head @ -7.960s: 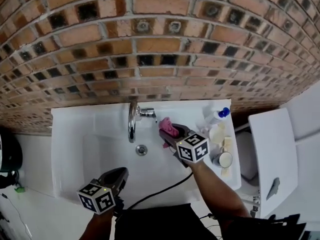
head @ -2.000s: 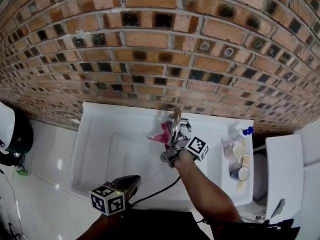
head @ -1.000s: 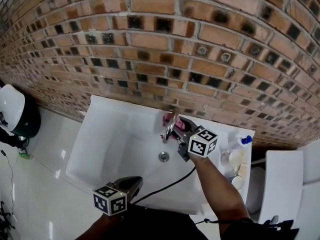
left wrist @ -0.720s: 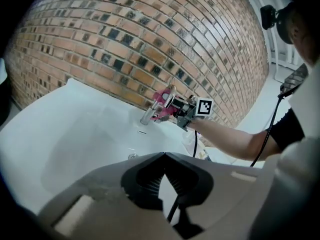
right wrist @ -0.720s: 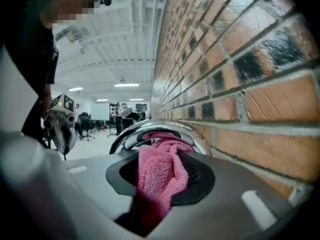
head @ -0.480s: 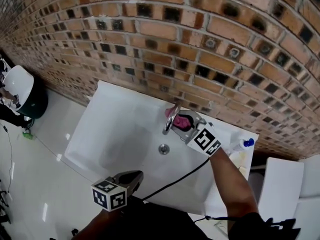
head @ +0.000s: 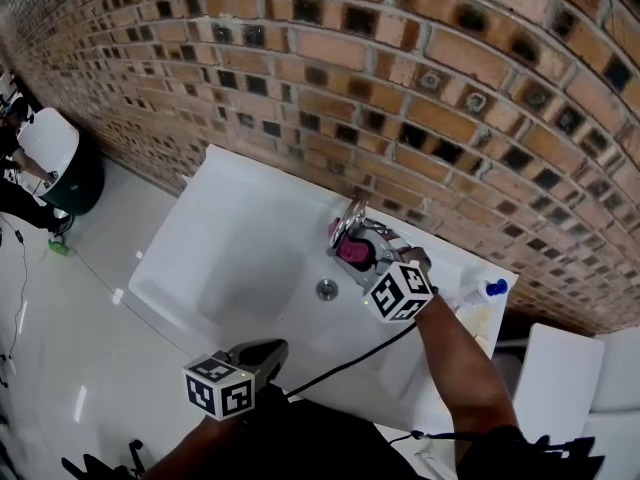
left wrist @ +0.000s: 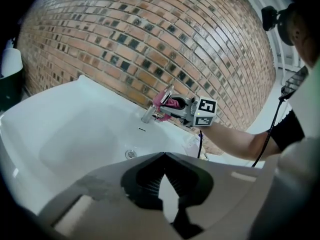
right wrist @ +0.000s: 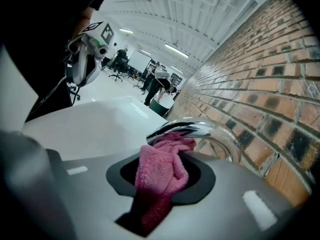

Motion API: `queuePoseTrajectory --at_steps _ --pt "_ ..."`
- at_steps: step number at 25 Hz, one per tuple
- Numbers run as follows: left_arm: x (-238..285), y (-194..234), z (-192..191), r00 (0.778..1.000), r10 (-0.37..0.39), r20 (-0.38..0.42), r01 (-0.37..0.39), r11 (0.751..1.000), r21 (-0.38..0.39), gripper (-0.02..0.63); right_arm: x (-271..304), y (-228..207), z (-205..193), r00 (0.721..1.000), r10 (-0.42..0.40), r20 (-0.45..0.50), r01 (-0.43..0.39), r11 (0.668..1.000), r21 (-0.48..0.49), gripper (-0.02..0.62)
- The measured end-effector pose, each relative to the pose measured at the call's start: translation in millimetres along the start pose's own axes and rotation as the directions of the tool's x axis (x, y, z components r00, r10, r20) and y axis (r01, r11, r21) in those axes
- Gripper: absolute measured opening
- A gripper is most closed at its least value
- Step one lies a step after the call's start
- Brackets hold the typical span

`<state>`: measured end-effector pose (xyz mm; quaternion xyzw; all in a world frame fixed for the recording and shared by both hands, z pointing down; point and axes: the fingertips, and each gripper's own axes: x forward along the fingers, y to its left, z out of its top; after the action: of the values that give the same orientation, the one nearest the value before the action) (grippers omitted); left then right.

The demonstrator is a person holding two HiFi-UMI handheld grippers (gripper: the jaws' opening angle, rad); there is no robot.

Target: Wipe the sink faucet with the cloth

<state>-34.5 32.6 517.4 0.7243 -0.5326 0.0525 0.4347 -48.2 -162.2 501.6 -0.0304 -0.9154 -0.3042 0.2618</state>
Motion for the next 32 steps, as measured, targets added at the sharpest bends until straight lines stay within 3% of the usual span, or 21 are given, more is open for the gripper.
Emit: queuePoseTrajectory --at_steps 4,8,11,13,21,23,25,26,30,32 --pt "-3 -5 -1 1.000 0.001 0.015 -0.001 1.000 -0.006 0.003 5 7 -6 0.999 0.025 -0.037 -0.024 1.000 0.010 0.114" --pt "-5 -9 -2 1.000 0.008 0.018 -0.008 1.000 0.001 0.003 9 29 -20 0.989 0.114 -0.096 -0.108 0.992 0.063 0.115" --pt "-6 -9 0 1.000 0.009 0.014 -0.009 1.000 0.015 0.003 6 57 -23 0.969 0.225 -0.098 -0.210 0.967 0.144 0.115" --pt "-4 -12 -1 1.000 0.003 0.006 -0.003 1.000 0.024 0.003 -5 63 -21 0.966 0.249 -0.065 -0.229 0.949 0.217 0.115" --pt "8 -13 13 0.999 -0.025 -0.020 0.026 0.998 0.063 0.003 -47 14 -14 0.997 0.073 -0.014 -0.061 0.913 0.403 0.117" --pt "13 -14 17 0.999 -0.035 -0.029 0.037 0.996 0.076 0.003 -54 -5 -16 1.000 0.008 -0.028 0.006 0.883 0.470 0.118" --pt "19 -15 21 0.998 -0.043 -0.038 0.046 0.995 0.087 0.003 -62 -28 -23 0.997 -0.059 -0.046 0.075 0.803 0.592 0.120" --pt "21 -15 23 0.998 -0.047 -0.043 0.051 0.995 0.090 0.003 -65 -41 -27 0.995 -0.093 -0.047 0.101 0.739 0.666 0.121" --pt "31 -13 23 0.995 -0.064 -0.072 0.070 0.993 0.095 0.003 -70 -86 -56 0.978 -0.207 -0.024 0.109 0.409 0.906 0.122" --pt "34 -10 26 0.994 -0.068 -0.081 0.076 0.993 0.094 0.003 -63 -99 -76 0.974 -0.227 -0.025 0.093 0.293 0.952 0.121"
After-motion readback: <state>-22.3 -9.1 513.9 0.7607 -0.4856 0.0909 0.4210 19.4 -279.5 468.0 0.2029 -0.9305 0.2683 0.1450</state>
